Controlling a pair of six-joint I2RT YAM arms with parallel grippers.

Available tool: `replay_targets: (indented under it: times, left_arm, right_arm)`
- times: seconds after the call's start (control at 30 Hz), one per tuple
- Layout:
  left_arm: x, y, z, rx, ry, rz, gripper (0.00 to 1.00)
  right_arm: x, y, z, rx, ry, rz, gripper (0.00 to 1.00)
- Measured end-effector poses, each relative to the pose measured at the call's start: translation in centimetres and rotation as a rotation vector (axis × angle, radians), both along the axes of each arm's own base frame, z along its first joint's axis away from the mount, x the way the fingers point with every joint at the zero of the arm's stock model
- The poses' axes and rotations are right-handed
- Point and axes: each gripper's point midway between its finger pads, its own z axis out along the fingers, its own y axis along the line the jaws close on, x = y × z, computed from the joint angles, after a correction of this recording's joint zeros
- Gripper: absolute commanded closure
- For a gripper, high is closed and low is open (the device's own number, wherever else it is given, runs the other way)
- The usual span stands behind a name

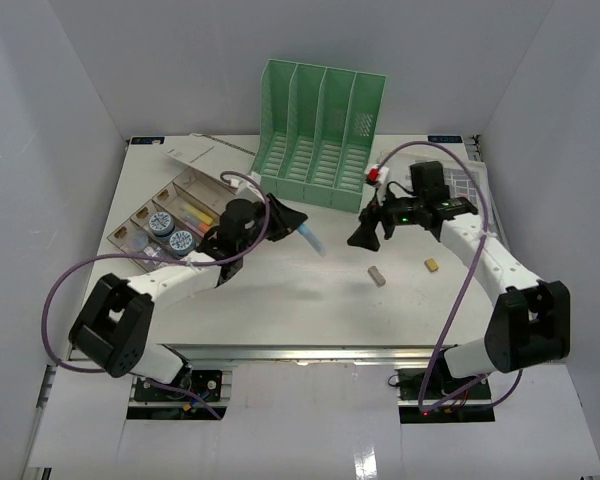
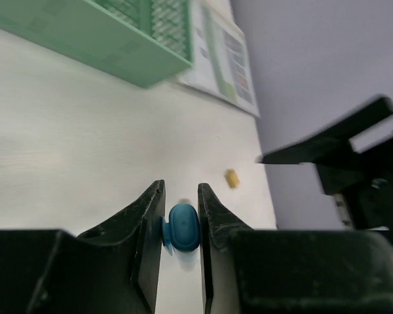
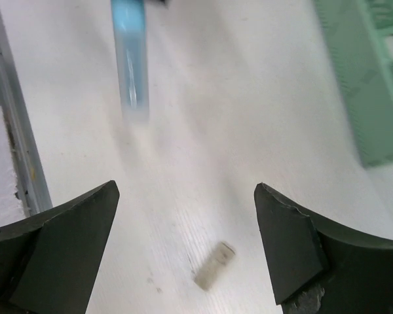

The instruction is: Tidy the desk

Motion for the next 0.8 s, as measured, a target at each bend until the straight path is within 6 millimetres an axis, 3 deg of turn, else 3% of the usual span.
replay_targets:
  times: [0.13,0.33,0.43,0.5,0.6,0.73,0.8]
  left_arm:
    - [2.7,10.0,-0.8,0.085,0.046,0.180,0.92]
    - [5.3,23.8,-3.0,0.167,0.195,0.406,0.93]
    - [6.6,28.9,-3.6,0.162,0.255,0.490,0.94]
    - [7.3,31.0,-4.0,0.158,0.291,0.521,0.94]
    - [9.0,32.5,-4.2,0.166,0.316,0.533,0.93]
    - [10.6,32.9,-5.0,0.177,0.343,0.519,0.89]
    - [11.1,33.0,-5.6,0.179,0.361,0.511,0.79]
  right_arm:
    - [0.8,-4.6,1.4,0.044,-0.091,-0.073,0.10]
    - [-2.2,-5.5,-3.0,0.064,0.023,-0.054,0.10]
    - [-2.3,-5.8,-3.3,0.071,0.032,-0.055,0.10]
    - [-2.2,-6.0,-3.2,0.076,0.018,-0.055,0.10]
    - [-2.0,-6.3,-3.1,0.078,0.008,-0.059,0.10]
    - [-1.9,-6.6,-2.9,0.086,-0.003,-0.058,0.10]
    - [-1.9,-6.8,-2.7,0.095,-0.007,-0.063,0.10]
